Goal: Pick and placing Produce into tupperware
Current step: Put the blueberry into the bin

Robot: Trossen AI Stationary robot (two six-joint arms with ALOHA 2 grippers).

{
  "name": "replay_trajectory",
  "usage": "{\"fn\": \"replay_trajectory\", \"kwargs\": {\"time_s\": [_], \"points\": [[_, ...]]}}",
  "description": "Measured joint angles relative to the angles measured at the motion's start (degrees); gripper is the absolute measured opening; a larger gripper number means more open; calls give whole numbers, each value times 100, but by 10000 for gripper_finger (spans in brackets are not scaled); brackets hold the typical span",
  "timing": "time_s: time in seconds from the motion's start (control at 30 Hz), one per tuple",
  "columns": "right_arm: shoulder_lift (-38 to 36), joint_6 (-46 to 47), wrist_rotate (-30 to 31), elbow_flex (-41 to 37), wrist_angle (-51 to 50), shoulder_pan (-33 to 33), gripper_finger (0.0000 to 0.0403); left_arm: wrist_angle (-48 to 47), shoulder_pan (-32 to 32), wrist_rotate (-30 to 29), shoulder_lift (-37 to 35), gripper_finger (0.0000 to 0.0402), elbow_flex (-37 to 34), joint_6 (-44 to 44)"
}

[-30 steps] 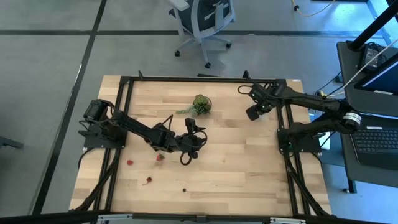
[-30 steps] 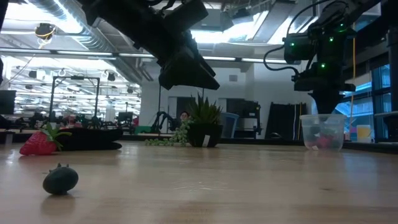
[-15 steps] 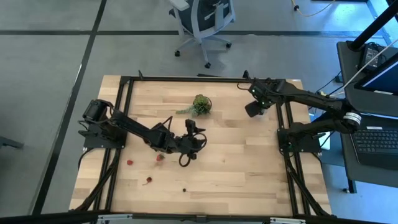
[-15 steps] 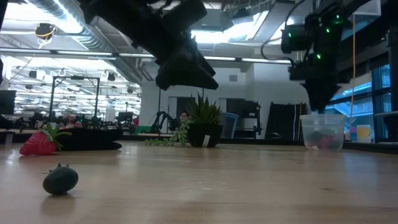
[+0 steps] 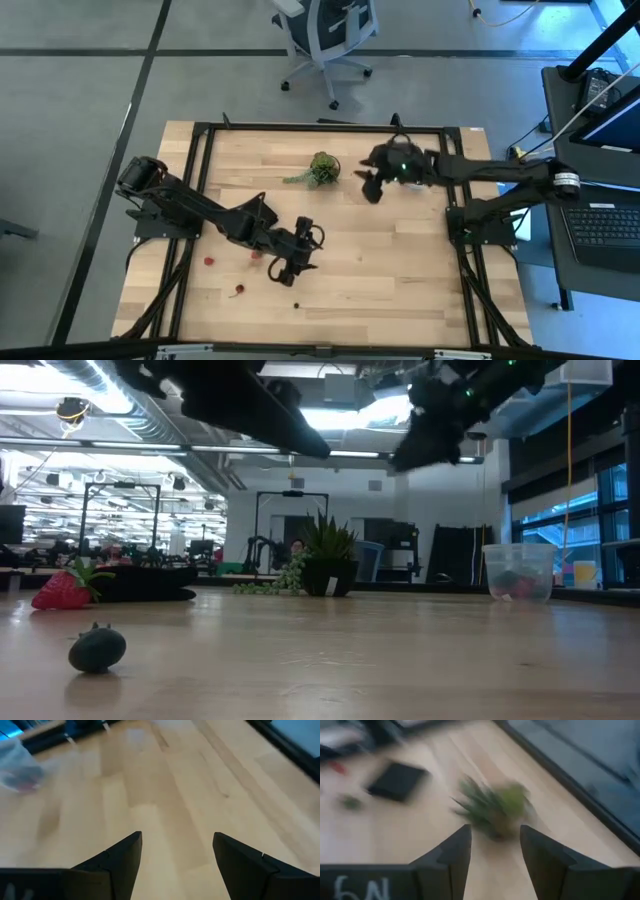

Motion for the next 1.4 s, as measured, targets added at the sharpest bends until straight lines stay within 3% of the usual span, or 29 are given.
{"fn": "replay_trajectory", "kwargs": {"time_s": [0.17,0.33,0.57,0.67,0.9,1.4], "points": [[7,-175,0,-910,2097,664,171,-70,-127,506,74,238,-27,-493],[11,-128,0,-1937,3851,1159,171,237,-394,546,70,238,-352,-1011],[9,177,2,-2709,5341,1457,171,2247,-862,547,70,238,-1362,-2018],[9,190,2,-2749,5391,1461,171,2795,-1043,522,65,238,-1681,-2155],[9,306,4,-2749,5399,1461,171,2941,-1160,26,197,238,-1978,-2179],[9,306,9,-2749,5482,1458,171,4601,-1258,895,1717,237,-1957,-2035]]}}
